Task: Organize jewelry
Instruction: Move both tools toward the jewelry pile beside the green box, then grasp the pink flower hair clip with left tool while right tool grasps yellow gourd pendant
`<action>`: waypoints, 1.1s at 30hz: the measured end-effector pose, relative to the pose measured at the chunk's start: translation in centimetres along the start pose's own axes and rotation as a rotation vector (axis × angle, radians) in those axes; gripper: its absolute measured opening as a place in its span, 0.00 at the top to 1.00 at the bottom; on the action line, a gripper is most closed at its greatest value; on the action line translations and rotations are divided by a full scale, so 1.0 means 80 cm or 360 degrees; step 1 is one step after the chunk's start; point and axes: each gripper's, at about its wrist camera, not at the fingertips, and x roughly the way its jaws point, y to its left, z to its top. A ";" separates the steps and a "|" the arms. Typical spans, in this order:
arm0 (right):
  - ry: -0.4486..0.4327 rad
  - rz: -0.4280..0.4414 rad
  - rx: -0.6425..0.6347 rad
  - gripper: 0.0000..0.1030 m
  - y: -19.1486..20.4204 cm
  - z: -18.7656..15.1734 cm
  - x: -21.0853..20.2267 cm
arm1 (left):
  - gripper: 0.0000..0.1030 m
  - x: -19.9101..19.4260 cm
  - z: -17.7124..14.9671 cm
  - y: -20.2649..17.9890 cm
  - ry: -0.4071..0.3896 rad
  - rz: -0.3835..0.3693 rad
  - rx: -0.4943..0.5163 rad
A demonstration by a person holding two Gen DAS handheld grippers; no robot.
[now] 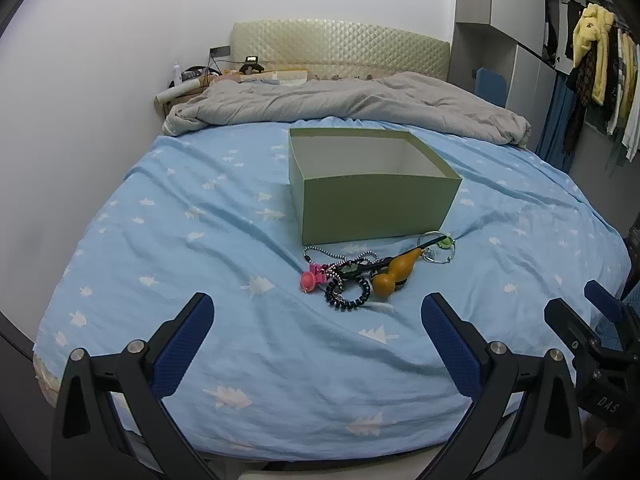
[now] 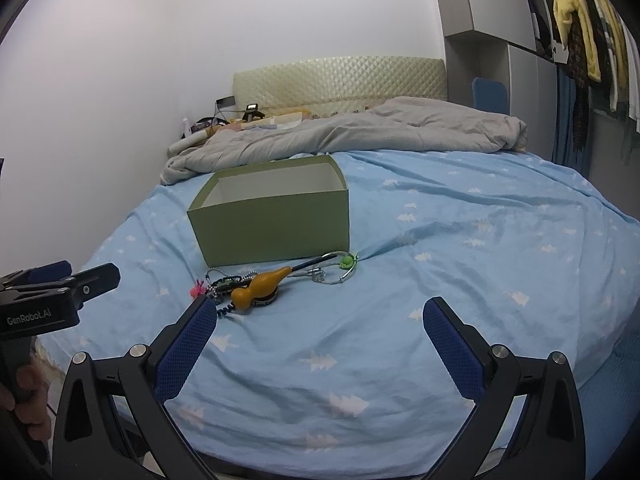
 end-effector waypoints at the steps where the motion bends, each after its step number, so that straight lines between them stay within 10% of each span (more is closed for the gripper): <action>1: 0.0007 0.0007 0.0001 0.00 0.001 -0.001 0.002 | 0.00 0.001 -0.001 0.000 0.0004 -0.0001 -0.0001; 16: 0.0043 0.0179 0.0032 0.01 0.001 -0.011 0.049 | 0.00 0.061 -0.012 0.022 0.0126 -0.0031 -0.0059; 23: 0.0067 0.0248 0.0023 0.32 0.009 -0.005 0.089 | 0.00 0.100 -0.014 0.040 0.0144 -0.0052 -0.0084; 33: 0.0193 0.0329 0.0033 0.54 0.020 -0.007 0.158 | 0.35 0.158 -0.013 0.046 0.0203 -0.0196 -0.0050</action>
